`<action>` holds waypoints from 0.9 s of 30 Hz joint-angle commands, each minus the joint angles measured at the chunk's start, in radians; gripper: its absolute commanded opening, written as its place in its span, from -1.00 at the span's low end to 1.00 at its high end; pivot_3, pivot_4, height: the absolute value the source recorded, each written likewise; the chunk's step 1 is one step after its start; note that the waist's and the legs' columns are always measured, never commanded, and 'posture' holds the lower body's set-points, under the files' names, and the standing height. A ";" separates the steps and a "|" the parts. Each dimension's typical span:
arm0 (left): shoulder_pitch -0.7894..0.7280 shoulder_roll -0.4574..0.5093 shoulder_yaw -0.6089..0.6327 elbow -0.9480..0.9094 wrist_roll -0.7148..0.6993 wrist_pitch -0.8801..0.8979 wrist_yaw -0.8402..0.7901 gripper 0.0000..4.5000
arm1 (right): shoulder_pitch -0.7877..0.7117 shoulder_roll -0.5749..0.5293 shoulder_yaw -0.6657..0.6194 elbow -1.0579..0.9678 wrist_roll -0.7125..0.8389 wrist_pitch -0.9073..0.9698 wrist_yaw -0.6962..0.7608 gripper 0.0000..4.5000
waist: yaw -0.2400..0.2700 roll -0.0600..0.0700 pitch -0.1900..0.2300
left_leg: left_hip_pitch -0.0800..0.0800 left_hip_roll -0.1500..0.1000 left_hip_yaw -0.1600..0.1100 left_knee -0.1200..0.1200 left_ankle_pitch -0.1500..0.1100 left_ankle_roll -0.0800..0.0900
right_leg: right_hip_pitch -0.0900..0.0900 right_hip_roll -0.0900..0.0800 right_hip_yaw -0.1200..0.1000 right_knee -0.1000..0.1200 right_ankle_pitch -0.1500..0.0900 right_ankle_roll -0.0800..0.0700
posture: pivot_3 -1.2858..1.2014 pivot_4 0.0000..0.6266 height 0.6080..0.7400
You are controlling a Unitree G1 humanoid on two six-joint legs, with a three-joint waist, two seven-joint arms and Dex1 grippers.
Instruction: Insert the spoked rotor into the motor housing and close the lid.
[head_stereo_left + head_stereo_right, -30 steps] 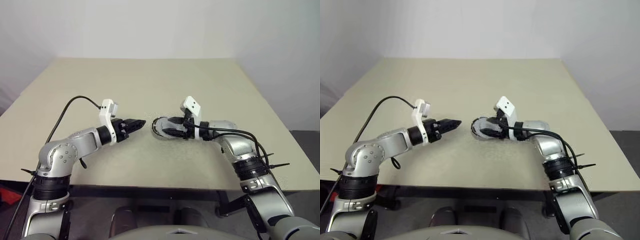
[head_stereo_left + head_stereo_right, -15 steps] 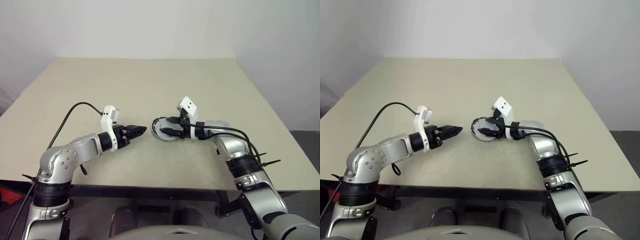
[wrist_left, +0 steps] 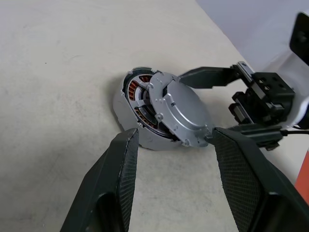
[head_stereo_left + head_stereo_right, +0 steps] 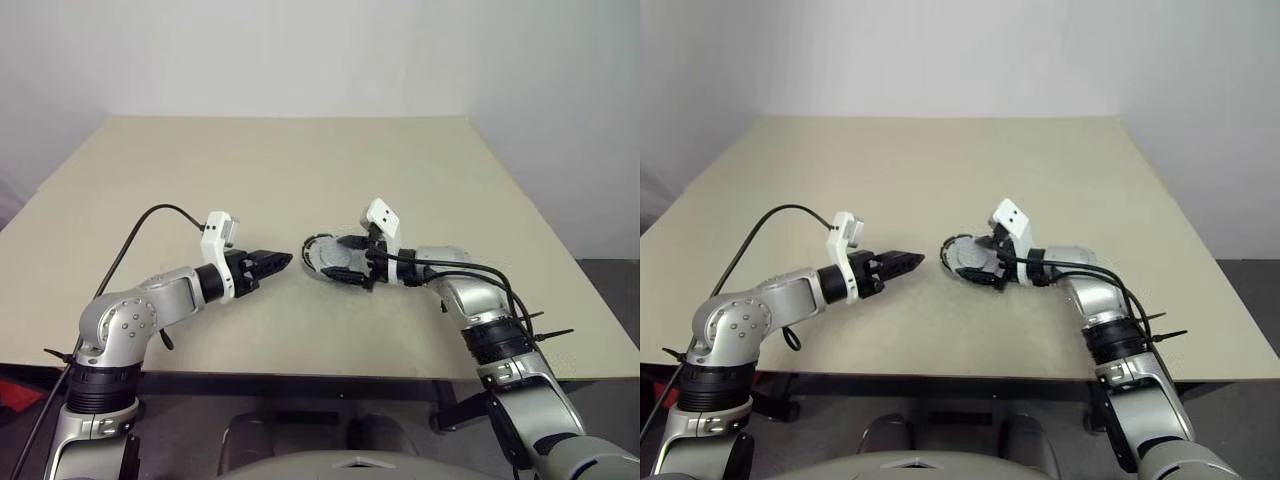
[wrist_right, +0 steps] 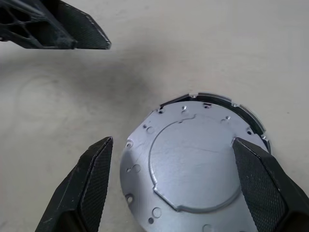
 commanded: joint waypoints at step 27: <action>0.035 0.007 0.059 -0.025 0.011 -0.015 -0.013 0.14 | -0.063 0.051 0.020 0.151 -0.057 -0.115 -0.045 0.33 | -0.007 0.000 0.000 | 0.000 0.000 0.000 0.000 0.000 0.000 | 0.000 0.000 0.000 0.000 0.000 0.000 | 0.03 -1.00 1.00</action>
